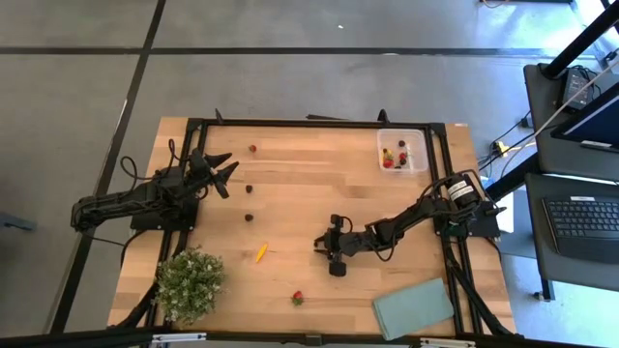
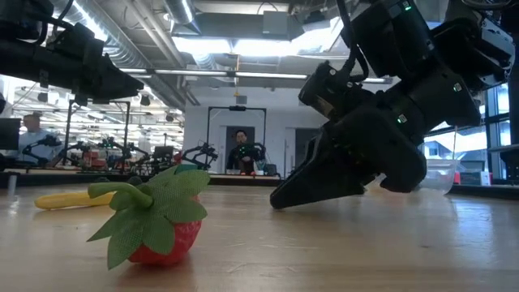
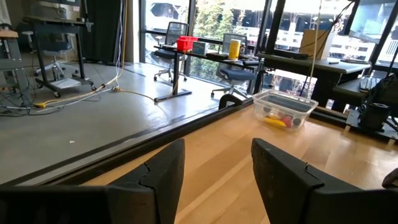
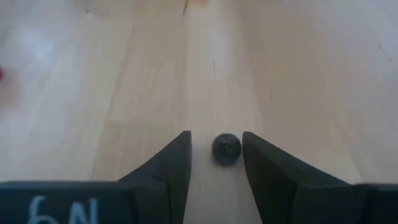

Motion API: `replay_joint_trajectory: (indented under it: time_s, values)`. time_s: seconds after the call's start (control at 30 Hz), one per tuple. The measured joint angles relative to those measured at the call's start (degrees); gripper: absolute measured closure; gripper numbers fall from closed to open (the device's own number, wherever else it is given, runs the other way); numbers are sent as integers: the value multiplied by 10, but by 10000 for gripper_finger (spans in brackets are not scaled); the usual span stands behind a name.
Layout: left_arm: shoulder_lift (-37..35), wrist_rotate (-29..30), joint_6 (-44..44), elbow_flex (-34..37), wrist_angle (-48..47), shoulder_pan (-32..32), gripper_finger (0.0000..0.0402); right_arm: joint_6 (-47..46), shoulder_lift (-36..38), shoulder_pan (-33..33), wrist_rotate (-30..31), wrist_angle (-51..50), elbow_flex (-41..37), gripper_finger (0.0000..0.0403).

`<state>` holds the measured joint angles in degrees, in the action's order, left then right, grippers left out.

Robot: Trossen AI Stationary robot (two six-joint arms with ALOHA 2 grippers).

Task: Pick and placing Produce into tupperware
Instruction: Put the blueberry into the transparent bin

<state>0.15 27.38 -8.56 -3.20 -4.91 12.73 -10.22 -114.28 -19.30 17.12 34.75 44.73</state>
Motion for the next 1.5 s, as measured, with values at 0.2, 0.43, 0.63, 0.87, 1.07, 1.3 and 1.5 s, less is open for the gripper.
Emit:
replay_joint_trajectory:
  time_s: [0.2,0.43,0.63,0.87,1.07,1.3,1.5]
  values:
    - [0,0,0,0,0,0,223,-45,-7,12,-19,-11,1,258]
    - [0,0,0,0,0,0,223,-56,-28,14,-24,10,3,262]
    - [0,0,0,0,0,0,223,-38,-30,14,-24,5,2,304]
    - [0,0,0,0,0,0,223,-31,-30,16,-32,5,2,350]
    - [0,0,1,0,0,0,223,-63,-4,34,-48,-9,1,350]
    - [0,0,1,0,0,0,223,-136,122,115,-37,-122,0,351]
    - [0,0,0,0,0,0,223,-189,273,204,-35,-395,27,351]
